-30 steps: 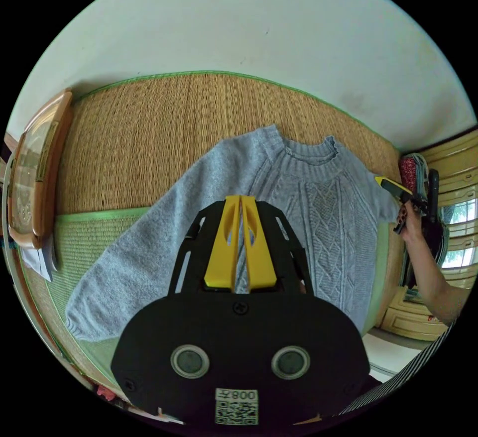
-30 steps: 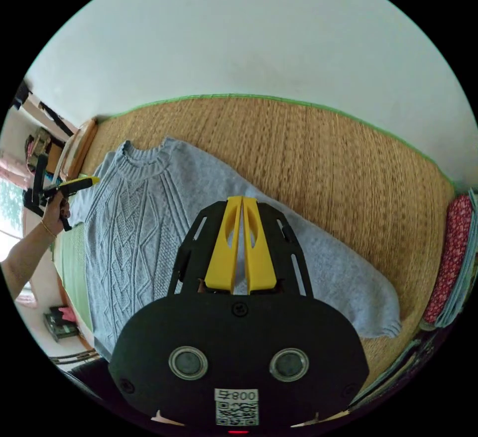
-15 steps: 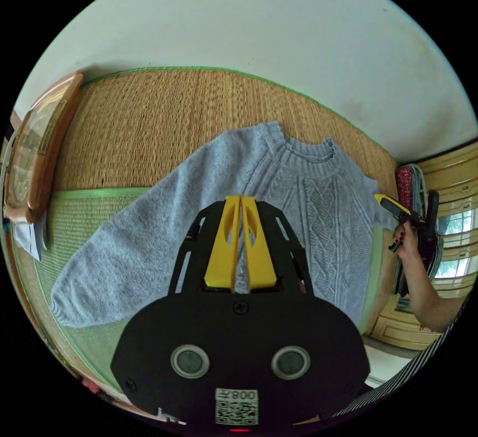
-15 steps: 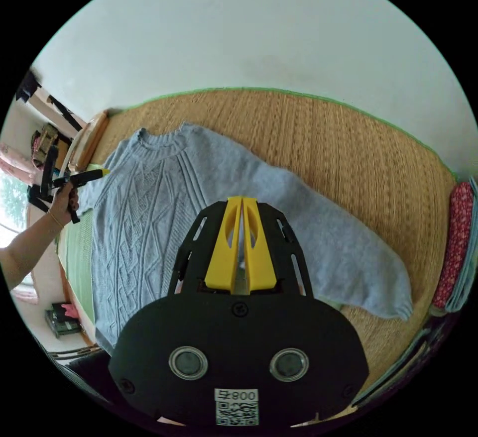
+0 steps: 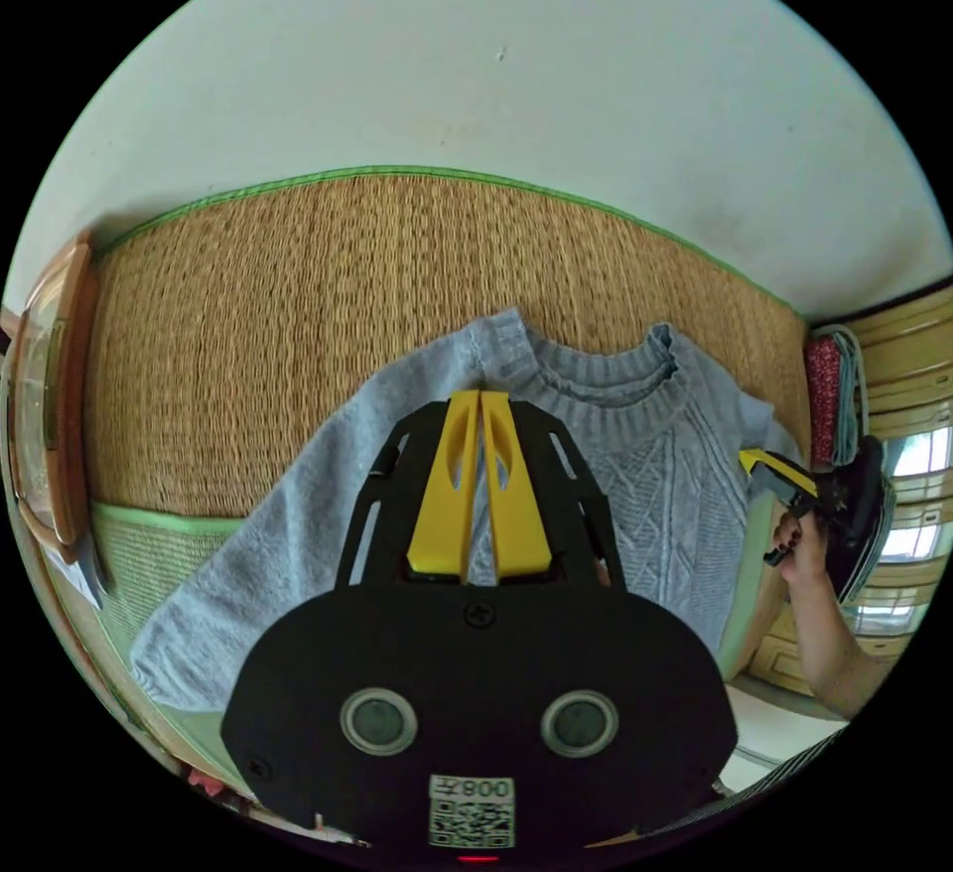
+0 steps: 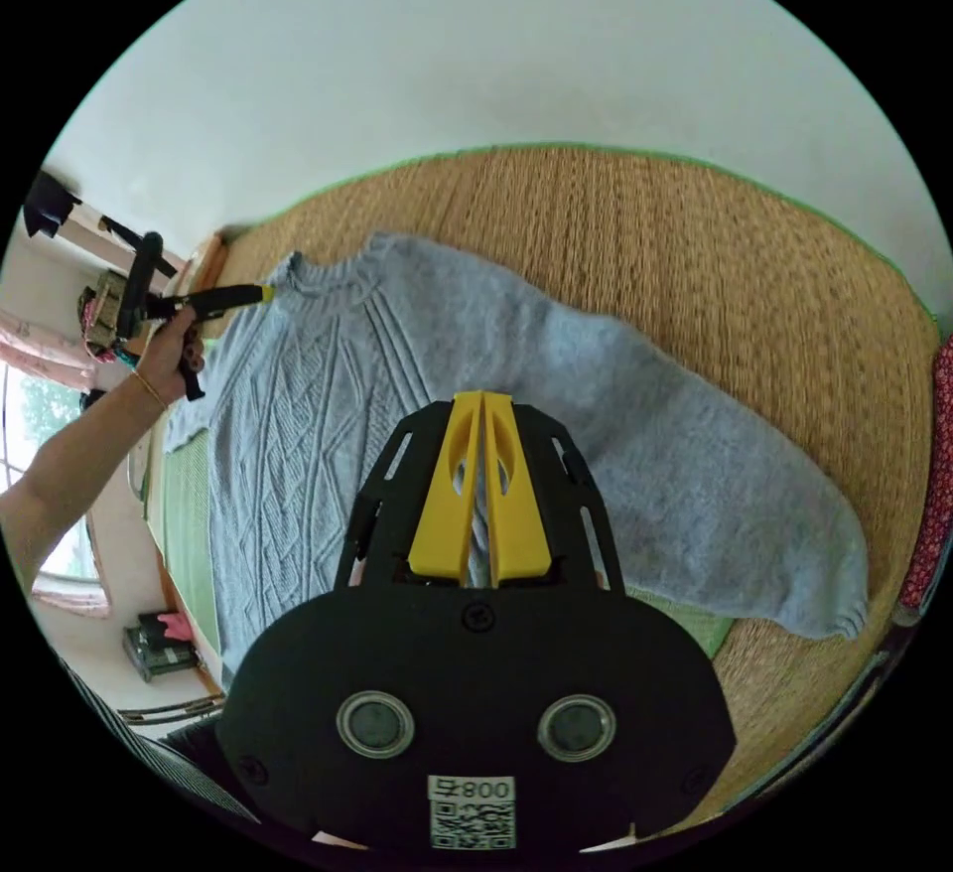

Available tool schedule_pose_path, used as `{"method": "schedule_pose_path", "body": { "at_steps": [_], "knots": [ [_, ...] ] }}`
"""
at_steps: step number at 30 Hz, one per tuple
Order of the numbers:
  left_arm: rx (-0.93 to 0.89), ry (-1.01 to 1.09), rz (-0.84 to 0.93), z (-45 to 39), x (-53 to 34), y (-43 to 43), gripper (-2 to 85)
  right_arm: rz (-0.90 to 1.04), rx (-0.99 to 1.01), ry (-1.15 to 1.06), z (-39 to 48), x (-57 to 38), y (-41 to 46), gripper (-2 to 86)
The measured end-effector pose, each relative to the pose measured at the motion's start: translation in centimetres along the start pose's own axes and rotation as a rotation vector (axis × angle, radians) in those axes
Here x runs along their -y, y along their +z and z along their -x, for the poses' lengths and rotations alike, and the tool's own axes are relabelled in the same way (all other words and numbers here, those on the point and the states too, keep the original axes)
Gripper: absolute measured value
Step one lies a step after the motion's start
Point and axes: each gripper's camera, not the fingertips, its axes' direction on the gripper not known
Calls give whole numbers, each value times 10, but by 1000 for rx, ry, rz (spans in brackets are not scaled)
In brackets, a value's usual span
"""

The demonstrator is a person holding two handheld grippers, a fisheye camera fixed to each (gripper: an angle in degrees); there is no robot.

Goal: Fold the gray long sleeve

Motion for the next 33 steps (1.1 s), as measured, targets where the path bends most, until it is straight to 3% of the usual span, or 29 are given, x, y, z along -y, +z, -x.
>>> {"method": "schedule_pose_path", "body": {
  "at_steps": [5, 8, 14, 19, 24, 29, 33],
  "knots": [
    [21, -15, -67, -3, -4, 9, 2, -36, 64, -66, -1, 31, 6, 0],
    [5, -58, -31, 2, -7, 31, 2, 95, 17, -109, -2, 53, 35, 1],
    [-179, 24, -75, -24, -43, 38, 2, -6, 79, -101, -32, 35, 6, 1],
    [-145, 128, 149, -48, -143, 52, 2, 38, 158, -120, -56, -60, -30, 1],
    [-298, -59, 328, -38, -231, 66, 2, 283, 228, 2, -83, -170, -41, 1],
    [-174, -86, 584, -50, -274, 116, 2, 489, 199, 41, -94, -229, -26, 1],
    [-218, -104, 527, -63, -265, 122, 3, 381, 315, 181, -129, -232, -39, 4]
  ]
}}
